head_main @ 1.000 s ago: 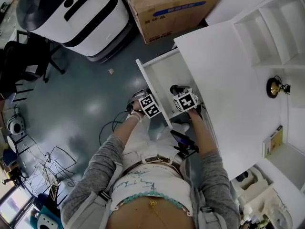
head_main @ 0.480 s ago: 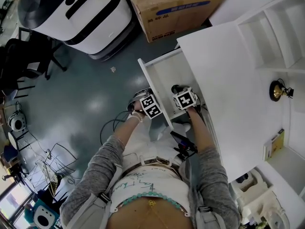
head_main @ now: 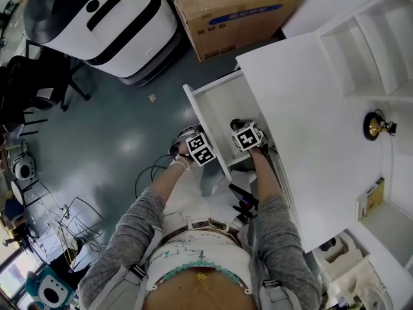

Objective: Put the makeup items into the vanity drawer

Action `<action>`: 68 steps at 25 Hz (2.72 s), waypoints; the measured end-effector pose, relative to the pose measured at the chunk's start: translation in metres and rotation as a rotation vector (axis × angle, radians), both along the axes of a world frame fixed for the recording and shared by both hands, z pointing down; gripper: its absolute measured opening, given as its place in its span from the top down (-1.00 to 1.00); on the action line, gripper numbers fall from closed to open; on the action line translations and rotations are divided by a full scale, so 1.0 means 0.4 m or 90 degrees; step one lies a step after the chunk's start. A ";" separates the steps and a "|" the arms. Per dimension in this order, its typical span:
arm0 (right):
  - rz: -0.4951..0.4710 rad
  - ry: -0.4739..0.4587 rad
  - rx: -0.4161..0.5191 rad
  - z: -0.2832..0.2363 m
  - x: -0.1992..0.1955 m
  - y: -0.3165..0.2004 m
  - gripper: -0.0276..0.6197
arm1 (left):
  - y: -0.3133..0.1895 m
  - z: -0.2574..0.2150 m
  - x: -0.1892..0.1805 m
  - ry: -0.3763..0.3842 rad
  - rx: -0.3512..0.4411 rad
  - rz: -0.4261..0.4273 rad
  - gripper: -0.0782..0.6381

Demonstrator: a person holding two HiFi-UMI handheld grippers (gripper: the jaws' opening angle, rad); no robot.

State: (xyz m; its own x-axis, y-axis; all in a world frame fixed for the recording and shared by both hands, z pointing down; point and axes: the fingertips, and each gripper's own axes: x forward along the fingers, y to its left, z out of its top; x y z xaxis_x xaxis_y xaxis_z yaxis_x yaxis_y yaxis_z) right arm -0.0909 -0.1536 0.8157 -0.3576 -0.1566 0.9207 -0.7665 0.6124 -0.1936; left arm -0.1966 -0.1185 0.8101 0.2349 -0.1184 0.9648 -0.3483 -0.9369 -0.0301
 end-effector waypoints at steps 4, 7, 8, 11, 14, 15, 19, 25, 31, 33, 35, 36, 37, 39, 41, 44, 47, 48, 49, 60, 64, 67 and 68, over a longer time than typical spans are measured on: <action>-0.005 0.010 -0.007 0.013 0.002 0.007 0.84 | -0.001 -0.002 -0.002 0.000 -0.001 0.000 0.56; -0.010 0.014 -0.009 0.023 0.002 0.010 0.84 | -0.003 -0.003 -0.004 0.000 -0.002 -0.001 0.56; -0.010 0.015 -0.011 0.027 0.005 0.011 0.84 | -0.003 -0.002 -0.004 0.000 -0.002 -0.001 0.56; -0.008 0.020 -0.014 0.039 0.011 0.015 0.84 | -0.002 -0.002 -0.002 0.001 -0.002 -0.001 0.56; -0.007 0.019 -0.017 0.049 0.008 0.018 0.84 | -0.001 -0.002 -0.004 -0.001 -0.003 -0.001 0.56; -0.007 0.019 -0.018 0.052 0.008 0.018 0.84 | -0.001 -0.001 -0.003 0.000 -0.003 -0.001 0.56; -0.007 0.019 -0.017 0.063 0.006 0.014 0.84 | -0.004 0.000 -0.001 0.001 -0.003 -0.001 0.56; -0.010 0.027 -0.018 0.074 0.009 0.022 0.84 | -0.003 -0.002 0.000 0.002 -0.003 -0.002 0.56; -0.009 0.021 -0.015 0.073 0.006 0.025 0.77 | -0.002 -0.003 0.001 0.002 -0.004 -0.002 0.56; -0.009 0.021 -0.015 0.071 0.006 0.026 0.77 | -0.002 -0.004 0.001 0.002 -0.003 -0.002 0.56; -0.009 0.020 -0.015 0.068 0.006 0.027 0.74 | -0.002 -0.004 0.001 0.002 -0.004 -0.002 0.56; -0.009 0.019 -0.016 0.068 0.005 0.028 0.73 | -0.002 -0.004 0.001 0.002 -0.004 -0.002 0.56; -0.008 0.019 -0.016 0.067 0.005 0.029 0.71 | -0.002 -0.004 0.001 0.002 -0.004 -0.001 0.56; -0.008 0.020 -0.015 0.066 0.004 0.030 0.68 | -0.002 -0.002 -0.001 0.002 -0.004 -0.001 0.56; -0.008 0.024 -0.012 0.066 0.008 0.030 0.68 | -0.003 -0.002 0.000 0.002 -0.004 -0.001 0.56; -0.007 0.026 -0.009 0.063 0.014 0.031 0.60 | -0.003 -0.002 0.001 0.002 -0.003 -0.002 0.56; -0.004 0.025 -0.004 0.057 0.017 0.032 0.57 | -0.003 -0.002 0.002 0.002 -0.003 -0.001 0.56; -0.003 0.024 -0.003 0.056 0.016 0.032 0.56 | -0.002 -0.001 0.001 0.002 -0.003 -0.001 0.56; -0.002 0.022 -0.002 0.053 0.015 0.033 0.54 | -0.002 -0.001 0.000 0.002 -0.003 -0.001 0.56; -0.005 -0.007 0.027 0.004 -0.004 0.026 0.45 | -0.003 -0.003 0.003 0.003 -0.003 -0.001 0.56; -0.007 -0.017 0.033 -0.017 -0.009 0.033 0.45 | -0.003 -0.002 -0.001 0.002 -0.004 -0.001 0.56; -0.004 -0.019 0.037 -0.027 -0.003 0.039 0.45 | -0.002 -0.002 -0.001 0.002 -0.004 0.000 0.56; -0.001 -0.021 0.039 -0.031 -0.001 0.040 0.46 | -0.003 -0.002 0.000 0.003 -0.004 -0.001 0.56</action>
State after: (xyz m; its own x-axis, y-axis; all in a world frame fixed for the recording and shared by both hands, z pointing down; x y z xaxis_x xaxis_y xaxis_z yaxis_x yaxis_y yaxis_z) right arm -0.0914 -0.1376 0.8032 -0.3877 -0.2120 0.8971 -0.7597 0.6246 -0.1807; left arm -0.1968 -0.1196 0.8092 0.2387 -0.1130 0.9645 -0.3492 -0.9367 -0.0234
